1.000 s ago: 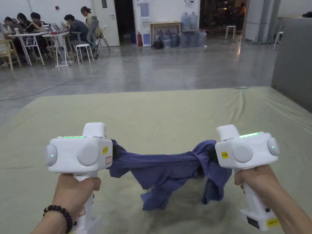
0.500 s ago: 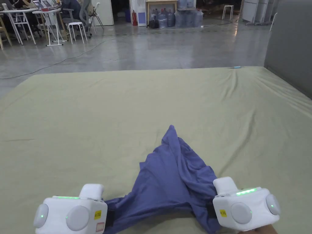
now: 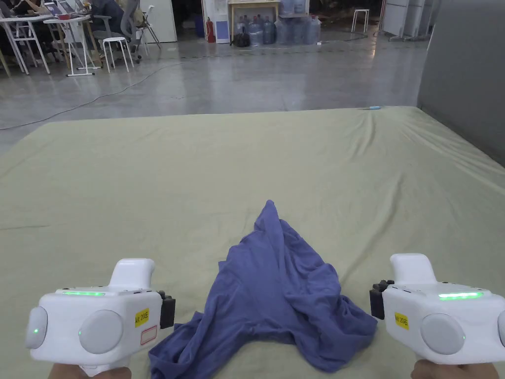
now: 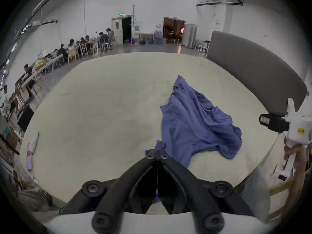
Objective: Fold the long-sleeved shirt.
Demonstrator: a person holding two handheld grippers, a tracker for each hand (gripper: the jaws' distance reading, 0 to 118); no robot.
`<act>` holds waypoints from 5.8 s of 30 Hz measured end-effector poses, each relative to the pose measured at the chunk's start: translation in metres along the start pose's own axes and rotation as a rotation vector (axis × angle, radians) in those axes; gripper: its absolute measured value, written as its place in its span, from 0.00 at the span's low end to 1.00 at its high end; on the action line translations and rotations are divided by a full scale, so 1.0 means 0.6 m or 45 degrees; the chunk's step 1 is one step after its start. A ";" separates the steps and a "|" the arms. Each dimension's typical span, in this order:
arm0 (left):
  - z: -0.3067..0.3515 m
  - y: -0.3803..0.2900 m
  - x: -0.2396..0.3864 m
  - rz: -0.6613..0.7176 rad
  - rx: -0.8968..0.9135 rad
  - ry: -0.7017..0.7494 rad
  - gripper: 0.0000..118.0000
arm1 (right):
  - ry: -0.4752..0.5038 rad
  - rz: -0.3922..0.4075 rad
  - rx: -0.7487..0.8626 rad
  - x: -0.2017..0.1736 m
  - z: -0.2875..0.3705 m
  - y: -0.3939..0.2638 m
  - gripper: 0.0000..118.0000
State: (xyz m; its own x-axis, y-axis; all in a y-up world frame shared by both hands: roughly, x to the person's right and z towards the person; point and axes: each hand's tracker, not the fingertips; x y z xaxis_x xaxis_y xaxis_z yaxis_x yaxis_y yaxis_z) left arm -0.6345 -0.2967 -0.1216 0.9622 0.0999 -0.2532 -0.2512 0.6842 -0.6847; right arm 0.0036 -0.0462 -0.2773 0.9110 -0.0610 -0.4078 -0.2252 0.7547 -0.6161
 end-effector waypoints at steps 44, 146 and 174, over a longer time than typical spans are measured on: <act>-0.276 0.289 0.111 -0.013 0.030 -0.089 0.02 | 0.026 0.018 -0.432 0.026 -0.213 -0.012 0.41; -0.124 0.079 -0.159 0.204 0.004 0.153 0.90 | 0.019 0.086 -0.119 0.003 -0.083 0.013 0.00; -0.187 0.065 -0.097 0.279 -0.077 0.119 0.00 | 0.038 -0.013 -0.295 0.049 -0.323 0.235 0.76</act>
State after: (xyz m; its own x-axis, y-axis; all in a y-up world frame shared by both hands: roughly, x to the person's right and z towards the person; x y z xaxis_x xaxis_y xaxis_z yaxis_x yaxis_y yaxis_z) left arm -0.7117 -0.3569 -0.2101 0.8708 0.1719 -0.4606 -0.4615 0.6088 -0.6453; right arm -0.0684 -0.0679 -0.5066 0.9039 -0.0899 -0.4181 -0.2921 0.5843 -0.7572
